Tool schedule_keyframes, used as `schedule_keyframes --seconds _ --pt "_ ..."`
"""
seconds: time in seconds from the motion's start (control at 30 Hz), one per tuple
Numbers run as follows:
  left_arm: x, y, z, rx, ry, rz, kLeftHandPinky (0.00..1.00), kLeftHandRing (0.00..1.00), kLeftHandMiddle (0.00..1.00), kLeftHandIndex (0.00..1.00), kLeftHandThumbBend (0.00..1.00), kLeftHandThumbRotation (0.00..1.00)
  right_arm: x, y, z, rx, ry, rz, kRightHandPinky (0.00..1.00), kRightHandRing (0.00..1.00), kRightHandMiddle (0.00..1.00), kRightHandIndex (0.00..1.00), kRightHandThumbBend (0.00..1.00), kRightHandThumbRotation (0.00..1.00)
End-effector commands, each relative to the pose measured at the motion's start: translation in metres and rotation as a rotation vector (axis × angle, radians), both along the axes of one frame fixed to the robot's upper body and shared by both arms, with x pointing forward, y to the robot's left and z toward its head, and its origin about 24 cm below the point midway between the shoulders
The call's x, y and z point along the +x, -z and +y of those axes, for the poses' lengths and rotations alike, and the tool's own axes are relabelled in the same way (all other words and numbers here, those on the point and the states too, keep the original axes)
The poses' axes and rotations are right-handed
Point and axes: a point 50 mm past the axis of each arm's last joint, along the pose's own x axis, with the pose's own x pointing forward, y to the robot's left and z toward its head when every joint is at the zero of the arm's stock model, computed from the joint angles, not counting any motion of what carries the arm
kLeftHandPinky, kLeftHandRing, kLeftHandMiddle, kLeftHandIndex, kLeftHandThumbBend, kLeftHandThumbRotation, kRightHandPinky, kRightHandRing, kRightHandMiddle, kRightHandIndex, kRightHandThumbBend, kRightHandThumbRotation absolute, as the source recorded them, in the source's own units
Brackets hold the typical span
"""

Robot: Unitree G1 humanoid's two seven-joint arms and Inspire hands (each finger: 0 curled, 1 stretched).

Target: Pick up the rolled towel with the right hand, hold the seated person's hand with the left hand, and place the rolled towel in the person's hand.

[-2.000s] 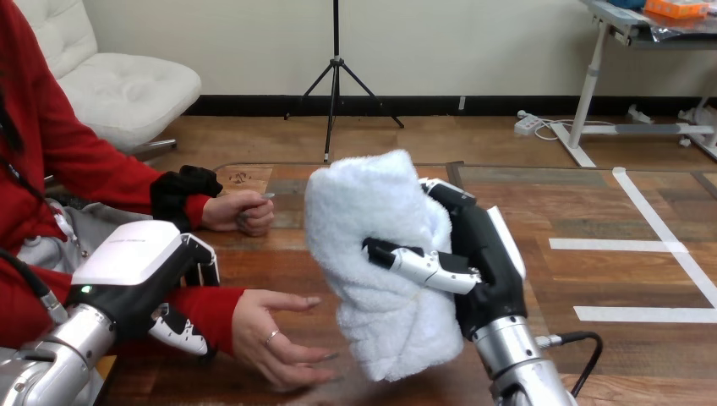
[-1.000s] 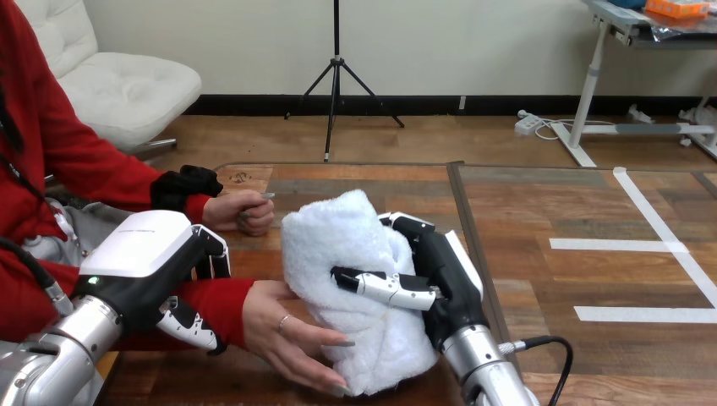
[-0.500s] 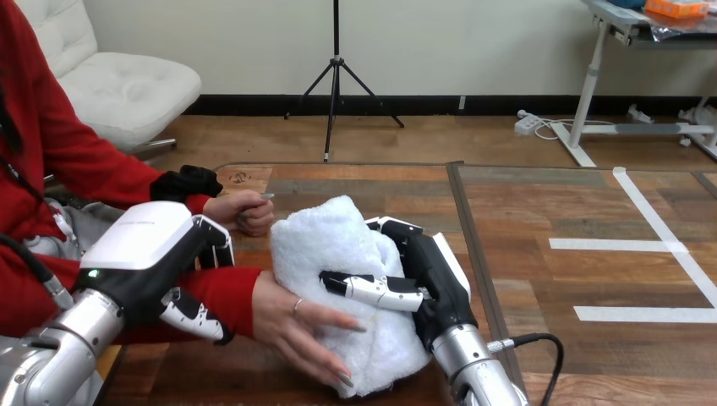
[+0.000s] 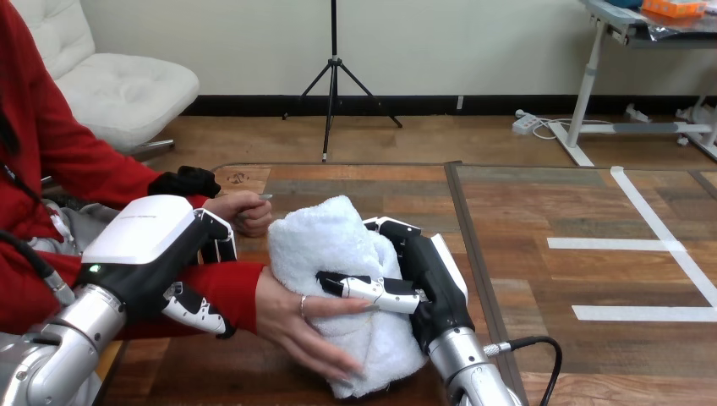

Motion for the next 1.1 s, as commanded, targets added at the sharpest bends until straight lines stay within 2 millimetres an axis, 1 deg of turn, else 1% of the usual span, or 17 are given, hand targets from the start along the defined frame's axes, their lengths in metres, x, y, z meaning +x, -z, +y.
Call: schedule_keyframes --seconds 0.0,0.67,1.07 --pt "0.0174 -0.0445 -0.0318 -0.087 0.115 -0.199 0.27 0.3 0.36 0.36 0.86 0.0 0.0052 -0.0245 0.0456 0.022 -0.154 -0.1 0.4 0.46 0.51 0.47 0.76 0.0" --pt "0.0183 -0.0418 -0.0319 -0.093 0.114 -0.198 0.27 0.3 0.36 0.37 0.86 0.0 0.0046 -0.0221 0.0451 0.01 -0.149 -0.089 0.43 0.48 0.51 0.48 0.76 0.0" --pt "0.0191 -0.0394 -0.0301 -0.091 0.11 -0.188 0.27 0.31 0.36 0.38 0.85 0.0 0.0065 -0.0231 0.0441 0.032 -0.141 -0.083 0.44 0.48 0.51 0.47 0.76 0.0"
